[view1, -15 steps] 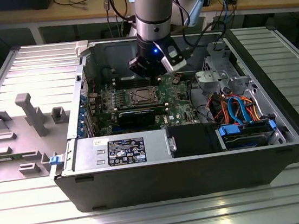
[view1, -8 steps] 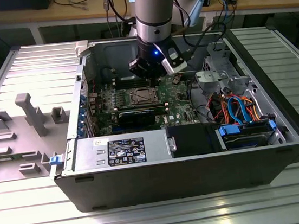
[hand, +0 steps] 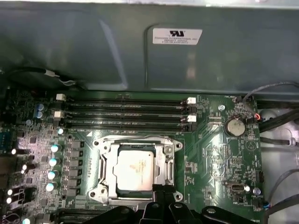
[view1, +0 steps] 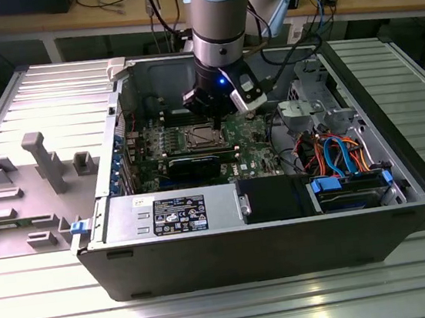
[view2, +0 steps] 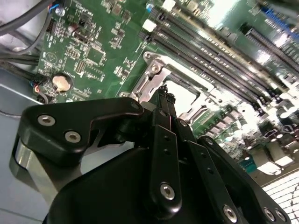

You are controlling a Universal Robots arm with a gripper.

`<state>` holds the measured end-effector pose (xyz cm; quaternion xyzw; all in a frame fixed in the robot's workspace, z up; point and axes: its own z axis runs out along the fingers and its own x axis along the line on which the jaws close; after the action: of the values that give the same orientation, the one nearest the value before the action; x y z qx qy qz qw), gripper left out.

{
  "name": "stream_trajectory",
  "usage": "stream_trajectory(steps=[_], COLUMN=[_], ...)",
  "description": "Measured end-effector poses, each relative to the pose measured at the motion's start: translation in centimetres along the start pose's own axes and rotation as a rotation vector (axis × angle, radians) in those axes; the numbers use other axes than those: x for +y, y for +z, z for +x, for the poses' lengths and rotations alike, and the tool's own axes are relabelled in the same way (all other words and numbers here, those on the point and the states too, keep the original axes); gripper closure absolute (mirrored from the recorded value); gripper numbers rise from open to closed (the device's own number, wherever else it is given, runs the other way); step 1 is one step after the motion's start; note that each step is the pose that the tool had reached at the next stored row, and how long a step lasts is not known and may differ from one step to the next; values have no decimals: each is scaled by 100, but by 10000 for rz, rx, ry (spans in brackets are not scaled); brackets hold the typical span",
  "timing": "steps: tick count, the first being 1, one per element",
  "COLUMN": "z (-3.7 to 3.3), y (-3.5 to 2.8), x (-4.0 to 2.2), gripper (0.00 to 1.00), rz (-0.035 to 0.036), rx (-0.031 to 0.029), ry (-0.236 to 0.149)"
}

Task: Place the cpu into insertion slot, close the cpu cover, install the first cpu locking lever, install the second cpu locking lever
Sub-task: 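Install the second cpu locking lever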

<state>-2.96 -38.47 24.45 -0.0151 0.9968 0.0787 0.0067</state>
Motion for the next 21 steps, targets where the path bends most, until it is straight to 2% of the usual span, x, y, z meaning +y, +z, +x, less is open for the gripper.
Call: stream_trajectory(steps=[4,10,13,16,18,21], z=[68,126,156,263,294,330], y=[-13,-20,-24,-23,-16,-12], x=[-77,-127,-160,-173,-193,-258], gripper=[89,89,89,89,89,89], rz=[-24,-47,-87,-124,-129,-155], rx=[0,-1,-3,-7,-8,-9], ry=[-2,-1,0,0,-1,1])
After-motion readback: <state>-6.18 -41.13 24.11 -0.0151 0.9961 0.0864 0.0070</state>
